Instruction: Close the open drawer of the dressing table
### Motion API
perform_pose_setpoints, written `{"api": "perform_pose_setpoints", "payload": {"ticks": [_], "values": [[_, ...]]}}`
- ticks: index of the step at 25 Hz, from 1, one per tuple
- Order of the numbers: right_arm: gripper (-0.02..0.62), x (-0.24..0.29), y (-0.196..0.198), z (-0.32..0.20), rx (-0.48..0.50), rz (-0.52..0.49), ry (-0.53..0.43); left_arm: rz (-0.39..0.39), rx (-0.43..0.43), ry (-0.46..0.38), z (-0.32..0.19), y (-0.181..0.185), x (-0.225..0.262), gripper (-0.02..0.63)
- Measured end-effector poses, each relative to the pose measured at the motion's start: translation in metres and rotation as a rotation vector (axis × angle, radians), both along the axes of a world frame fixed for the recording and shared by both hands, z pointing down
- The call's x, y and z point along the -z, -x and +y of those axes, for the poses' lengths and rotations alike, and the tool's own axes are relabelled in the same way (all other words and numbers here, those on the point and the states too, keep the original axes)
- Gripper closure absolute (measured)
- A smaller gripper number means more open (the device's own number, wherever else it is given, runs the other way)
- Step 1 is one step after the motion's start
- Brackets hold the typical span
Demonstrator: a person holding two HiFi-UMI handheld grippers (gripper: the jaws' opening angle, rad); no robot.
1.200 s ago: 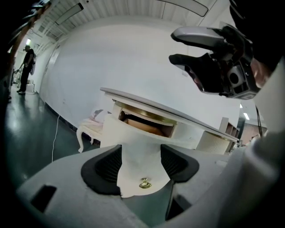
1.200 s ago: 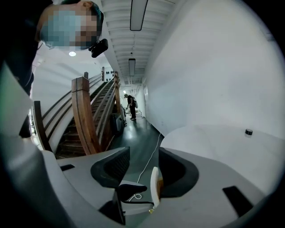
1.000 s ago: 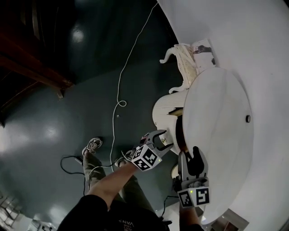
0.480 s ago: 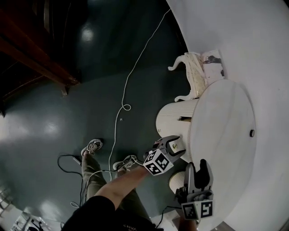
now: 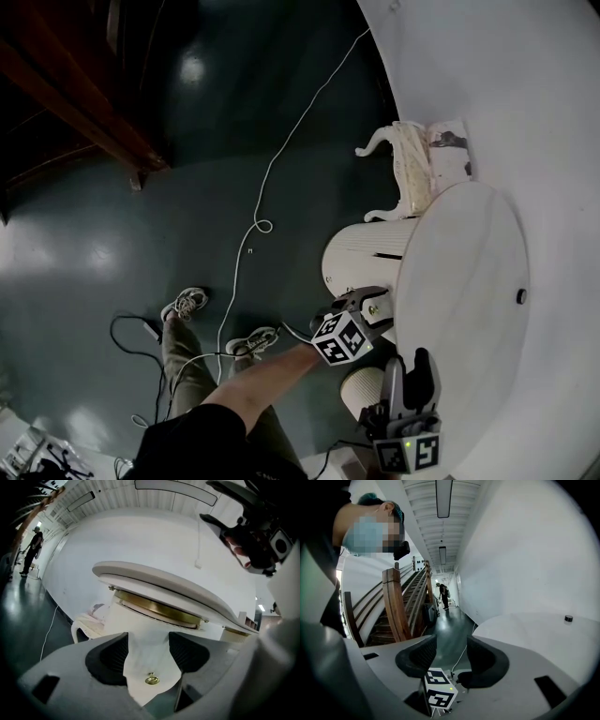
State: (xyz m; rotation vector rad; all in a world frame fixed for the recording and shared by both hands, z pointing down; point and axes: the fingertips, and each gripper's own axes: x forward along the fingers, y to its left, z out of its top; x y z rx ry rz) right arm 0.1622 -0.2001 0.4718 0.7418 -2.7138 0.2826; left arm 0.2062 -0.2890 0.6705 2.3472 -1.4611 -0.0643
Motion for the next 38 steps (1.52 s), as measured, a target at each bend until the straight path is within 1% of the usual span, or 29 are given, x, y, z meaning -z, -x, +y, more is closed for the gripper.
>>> {"api": "perform_pose_setpoints", "payload": {"ticks": [6, 12, 16, 20, 23, 26, 31, 38], "values": [[0.391, 0.001, 0.000, -0.003, -0.020, -0.024, 0.025, -0.012, -0.020, -0.011, -0.016, -0.006, 0.003, 0.337], [0.391, 0.001, -0.010, -0.011, -0.039, -0.020, 0.013, 0.009, -0.031, -0.027, -0.021, -0.007, 0.004, 0.337], [0.391, 0.003, -0.004, -0.015, -0.078, -0.065, 0.052, 0.012, -0.058, -0.038, -0.023, -0.007, 0.004, 0.337], [0.391, -0.012, -0.022, -0.017, -0.040, -0.004, 0.034, 0.026, -0.083, -0.035, -0.027, -0.011, 0.002, 0.325], [0.391, -0.013, -0.017, -0.015, -0.045, -0.004, 0.038, 0.032, -0.104, -0.026, -0.027, -0.009, 0.001, 0.319], [0.391, -0.011, -0.010, -0.014, -0.050, -0.015, 0.030, 0.041, -0.105, -0.016, -0.027, -0.008, 0.001, 0.318], [0.391, -0.011, -0.010, -0.007, -0.071, -0.007, 0.044, 0.029, -0.087, 0.013, -0.023, -0.006, -0.001, 0.319], [0.391, -0.005, -0.014, 0.002, -0.151, -0.019, 0.054, -0.038, -0.113, 0.041, 0.002, 0.012, 0.004, 0.319]]}}
